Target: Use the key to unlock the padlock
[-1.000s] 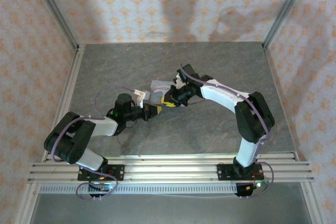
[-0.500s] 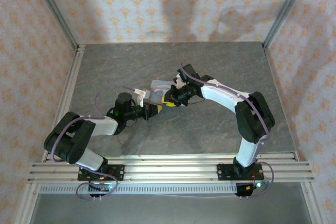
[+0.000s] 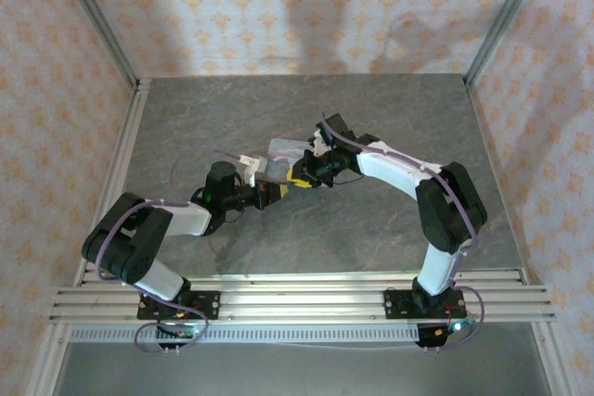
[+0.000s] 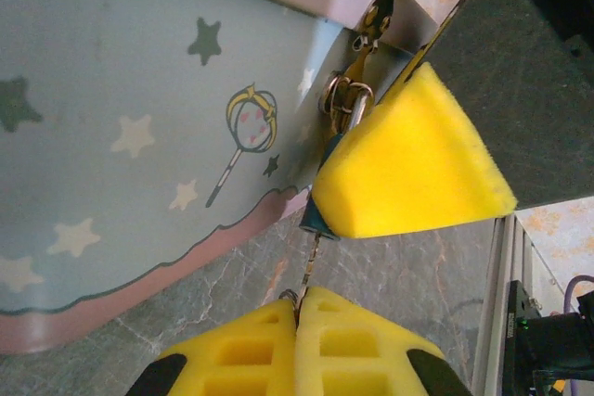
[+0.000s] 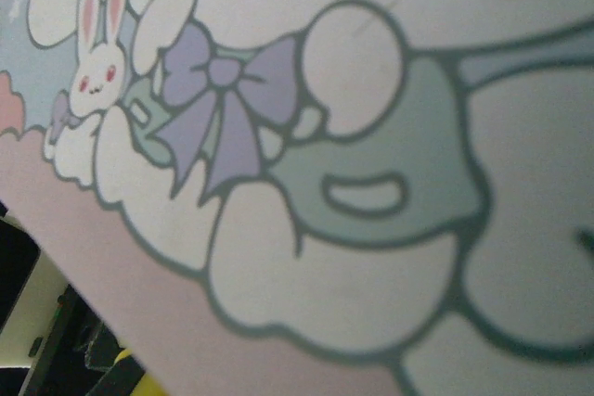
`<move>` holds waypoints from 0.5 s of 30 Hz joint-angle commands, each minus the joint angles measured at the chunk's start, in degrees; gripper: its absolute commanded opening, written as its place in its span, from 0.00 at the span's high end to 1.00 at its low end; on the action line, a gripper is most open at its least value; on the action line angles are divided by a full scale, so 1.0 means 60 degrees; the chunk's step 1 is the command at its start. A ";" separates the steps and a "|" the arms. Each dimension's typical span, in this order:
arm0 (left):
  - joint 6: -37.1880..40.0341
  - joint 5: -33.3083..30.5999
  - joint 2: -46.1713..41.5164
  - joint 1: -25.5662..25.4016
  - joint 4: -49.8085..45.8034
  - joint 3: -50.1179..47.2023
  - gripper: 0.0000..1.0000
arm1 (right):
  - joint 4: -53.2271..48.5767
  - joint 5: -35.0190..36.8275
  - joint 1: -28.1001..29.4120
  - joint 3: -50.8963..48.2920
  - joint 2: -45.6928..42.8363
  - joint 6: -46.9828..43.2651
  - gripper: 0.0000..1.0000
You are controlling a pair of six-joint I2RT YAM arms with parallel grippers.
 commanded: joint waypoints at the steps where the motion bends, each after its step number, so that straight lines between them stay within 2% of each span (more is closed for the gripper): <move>1: -0.0047 -0.0054 0.0082 -0.0050 0.0653 0.0332 1.00 | 0.0303 -0.0916 0.0098 -0.0197 -0.0387 0.0009 1.00; 11: 0.0179 0.0097 -0.0279 0.0223 0.0185 0.0426 1.00 | -0.1011 -0.1223 0.0087 0.0212 -0.0184 -0.1231 1.00; 15: 0.0087 0.0192 -0.0360 0.0243 0.0173 0.0559 1.00 | -0.0819 -0.1325 0.0105 0.0099 -0.0139 -0.1093 1.00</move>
